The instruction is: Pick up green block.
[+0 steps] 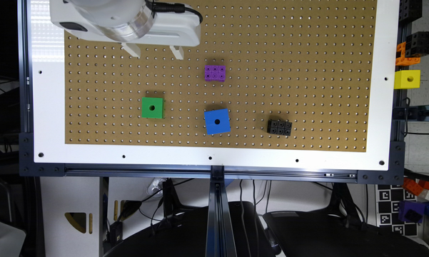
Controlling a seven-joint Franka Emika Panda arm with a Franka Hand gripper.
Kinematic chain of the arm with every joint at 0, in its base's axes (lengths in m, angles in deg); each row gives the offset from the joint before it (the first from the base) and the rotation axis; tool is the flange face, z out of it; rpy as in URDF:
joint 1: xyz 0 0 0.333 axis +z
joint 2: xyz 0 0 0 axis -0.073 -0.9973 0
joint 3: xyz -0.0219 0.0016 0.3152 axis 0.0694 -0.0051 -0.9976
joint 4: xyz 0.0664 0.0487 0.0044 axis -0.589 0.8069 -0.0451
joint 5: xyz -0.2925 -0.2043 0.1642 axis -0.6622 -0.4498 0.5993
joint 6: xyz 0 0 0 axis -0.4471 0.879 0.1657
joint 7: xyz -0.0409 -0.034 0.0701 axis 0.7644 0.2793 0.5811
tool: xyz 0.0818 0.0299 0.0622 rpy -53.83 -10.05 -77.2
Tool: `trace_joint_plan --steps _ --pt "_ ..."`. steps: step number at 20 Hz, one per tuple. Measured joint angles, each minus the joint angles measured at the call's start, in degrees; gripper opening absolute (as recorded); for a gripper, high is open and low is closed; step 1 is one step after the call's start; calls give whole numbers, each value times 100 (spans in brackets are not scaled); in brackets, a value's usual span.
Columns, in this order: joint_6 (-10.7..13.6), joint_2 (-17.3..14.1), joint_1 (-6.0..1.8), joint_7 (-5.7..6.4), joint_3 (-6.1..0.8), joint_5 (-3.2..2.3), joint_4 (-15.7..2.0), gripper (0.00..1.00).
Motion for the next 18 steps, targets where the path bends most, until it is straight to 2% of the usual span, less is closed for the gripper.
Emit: trace_joint_plan --steps 4,6,8,9,10,12,14,16,18 --pt "-2 0 -14 -1 0 -11 17 100" --pt "-27 -5 -119 -70 1 -32 -5 100" --pt "-32 -58 -320 -274 2 -32 -115 100" --pt "-32 -148 -441 -398 1 -32 -239 100" --pt "-32 -253 -524 -483 1 -32 -365 100" --pt "-32 -587 -666 -634 1 -31 -727 100" --pt "-30 -920 -717 -685 1 -31 -1058 100" --pt "-28 -1149 -720 -686 0 -31 -1284 100" --pt "-22 -1288 -719 -686 0 -31 -1426 100"
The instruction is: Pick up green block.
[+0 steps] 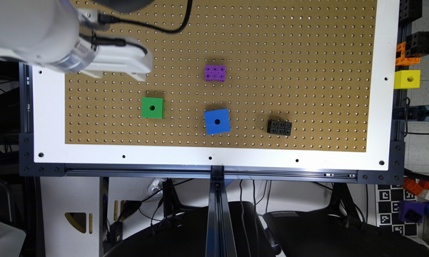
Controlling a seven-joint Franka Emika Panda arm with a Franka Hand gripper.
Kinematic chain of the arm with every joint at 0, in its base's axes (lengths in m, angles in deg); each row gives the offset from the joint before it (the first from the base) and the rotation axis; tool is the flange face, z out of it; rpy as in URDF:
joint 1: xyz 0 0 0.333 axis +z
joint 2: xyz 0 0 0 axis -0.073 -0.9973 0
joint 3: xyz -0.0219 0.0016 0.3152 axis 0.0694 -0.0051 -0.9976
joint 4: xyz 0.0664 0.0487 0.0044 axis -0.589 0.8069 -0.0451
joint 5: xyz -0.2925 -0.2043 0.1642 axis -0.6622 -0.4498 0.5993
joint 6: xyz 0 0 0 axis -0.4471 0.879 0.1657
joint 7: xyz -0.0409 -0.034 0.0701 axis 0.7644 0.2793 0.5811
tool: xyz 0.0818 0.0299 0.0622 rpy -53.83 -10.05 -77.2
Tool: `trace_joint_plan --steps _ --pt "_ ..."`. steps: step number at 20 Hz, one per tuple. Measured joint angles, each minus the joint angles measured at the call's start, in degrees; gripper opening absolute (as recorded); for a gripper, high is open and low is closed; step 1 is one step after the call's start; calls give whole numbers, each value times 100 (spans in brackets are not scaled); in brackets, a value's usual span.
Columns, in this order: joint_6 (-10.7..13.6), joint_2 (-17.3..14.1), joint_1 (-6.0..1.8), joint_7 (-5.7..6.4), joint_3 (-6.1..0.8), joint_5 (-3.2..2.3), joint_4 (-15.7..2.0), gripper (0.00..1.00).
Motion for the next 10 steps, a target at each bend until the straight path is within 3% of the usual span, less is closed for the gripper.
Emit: trace_joint_plan --steps 10 --pt "0 -27 4 0 -24 0 -83 100"
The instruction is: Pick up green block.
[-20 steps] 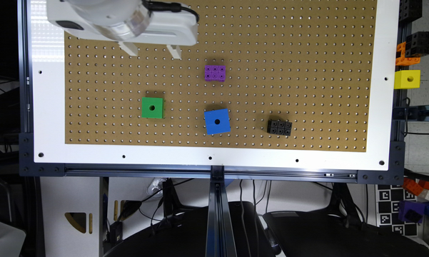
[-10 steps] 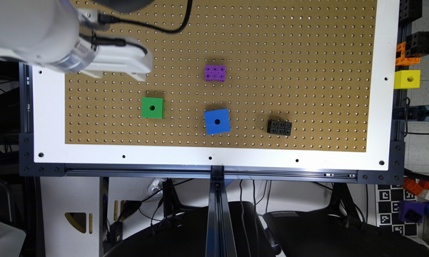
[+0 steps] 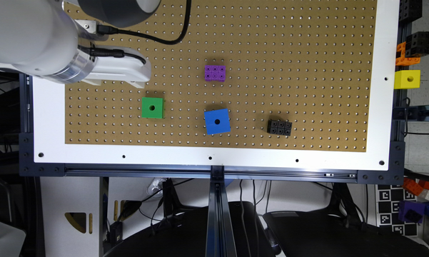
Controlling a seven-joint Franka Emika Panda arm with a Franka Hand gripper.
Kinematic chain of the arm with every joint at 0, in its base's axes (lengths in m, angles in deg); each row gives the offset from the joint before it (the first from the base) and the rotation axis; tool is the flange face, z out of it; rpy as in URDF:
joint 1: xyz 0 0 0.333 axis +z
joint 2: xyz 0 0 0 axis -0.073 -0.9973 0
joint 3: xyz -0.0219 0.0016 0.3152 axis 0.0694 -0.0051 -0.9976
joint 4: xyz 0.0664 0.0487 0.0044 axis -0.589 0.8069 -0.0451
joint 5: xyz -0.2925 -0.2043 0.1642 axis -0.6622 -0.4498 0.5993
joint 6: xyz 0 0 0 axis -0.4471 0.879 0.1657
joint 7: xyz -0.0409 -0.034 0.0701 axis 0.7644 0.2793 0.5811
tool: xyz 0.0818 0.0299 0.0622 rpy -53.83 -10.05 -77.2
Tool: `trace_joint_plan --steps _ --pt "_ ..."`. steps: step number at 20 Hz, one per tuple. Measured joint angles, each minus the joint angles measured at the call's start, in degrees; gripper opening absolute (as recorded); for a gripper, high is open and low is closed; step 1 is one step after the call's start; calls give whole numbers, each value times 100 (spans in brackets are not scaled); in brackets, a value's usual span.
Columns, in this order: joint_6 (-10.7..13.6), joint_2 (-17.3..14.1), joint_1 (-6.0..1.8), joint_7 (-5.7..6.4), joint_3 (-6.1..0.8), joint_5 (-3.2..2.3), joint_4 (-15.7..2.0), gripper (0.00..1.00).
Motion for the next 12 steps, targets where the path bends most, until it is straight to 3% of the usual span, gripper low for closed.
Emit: trace_joint_plan --steps 4,12 --pt "-25 -71 2 0 -11 0 -2 100" --pt "-363 -651 3 0 -55 4 -154 100"
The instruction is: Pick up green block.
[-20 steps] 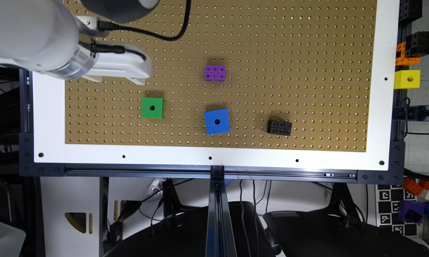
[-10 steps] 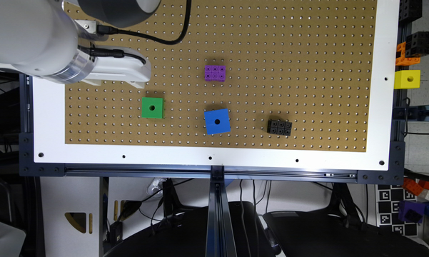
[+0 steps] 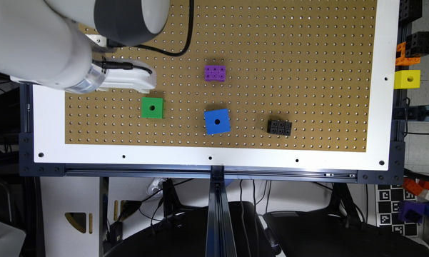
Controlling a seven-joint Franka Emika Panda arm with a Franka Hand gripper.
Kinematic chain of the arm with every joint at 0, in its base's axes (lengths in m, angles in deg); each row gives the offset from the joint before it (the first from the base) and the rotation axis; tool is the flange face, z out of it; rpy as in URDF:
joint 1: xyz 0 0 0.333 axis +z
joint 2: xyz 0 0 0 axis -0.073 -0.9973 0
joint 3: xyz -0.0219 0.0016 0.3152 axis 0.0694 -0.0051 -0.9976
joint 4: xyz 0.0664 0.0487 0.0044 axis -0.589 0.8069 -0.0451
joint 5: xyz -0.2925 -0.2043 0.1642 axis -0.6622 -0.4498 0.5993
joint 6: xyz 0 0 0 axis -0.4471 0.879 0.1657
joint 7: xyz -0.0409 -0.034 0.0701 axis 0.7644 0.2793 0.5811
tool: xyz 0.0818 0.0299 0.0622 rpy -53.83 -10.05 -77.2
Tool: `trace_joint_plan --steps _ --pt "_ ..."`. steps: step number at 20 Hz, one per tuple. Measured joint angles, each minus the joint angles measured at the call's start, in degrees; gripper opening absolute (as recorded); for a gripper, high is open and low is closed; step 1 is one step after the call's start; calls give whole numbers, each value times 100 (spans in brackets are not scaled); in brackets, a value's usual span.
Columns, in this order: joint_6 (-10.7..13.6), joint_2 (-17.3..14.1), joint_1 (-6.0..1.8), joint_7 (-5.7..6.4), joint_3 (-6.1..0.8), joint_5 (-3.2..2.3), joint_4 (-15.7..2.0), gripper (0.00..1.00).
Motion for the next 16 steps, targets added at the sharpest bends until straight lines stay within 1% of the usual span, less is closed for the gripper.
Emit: trace_joint_plan --steps 2,3,5,7,11,14,16 --pt "-156 -213 3 5 -25 5 -81 100" --pt "-184 -328 8 16 -46 5 -183 100" --pt "-174 -495 12 30 -82 6 -390 100" --pt "-169 -575 12 31 -98 6 -496 100" --pt "-177 -667 19 36 -121 10 -517 100" --pt "-249 -851 27 79 -173 10 -519 100" --pt "-295 -921 33 91 -185 10 -519 100"
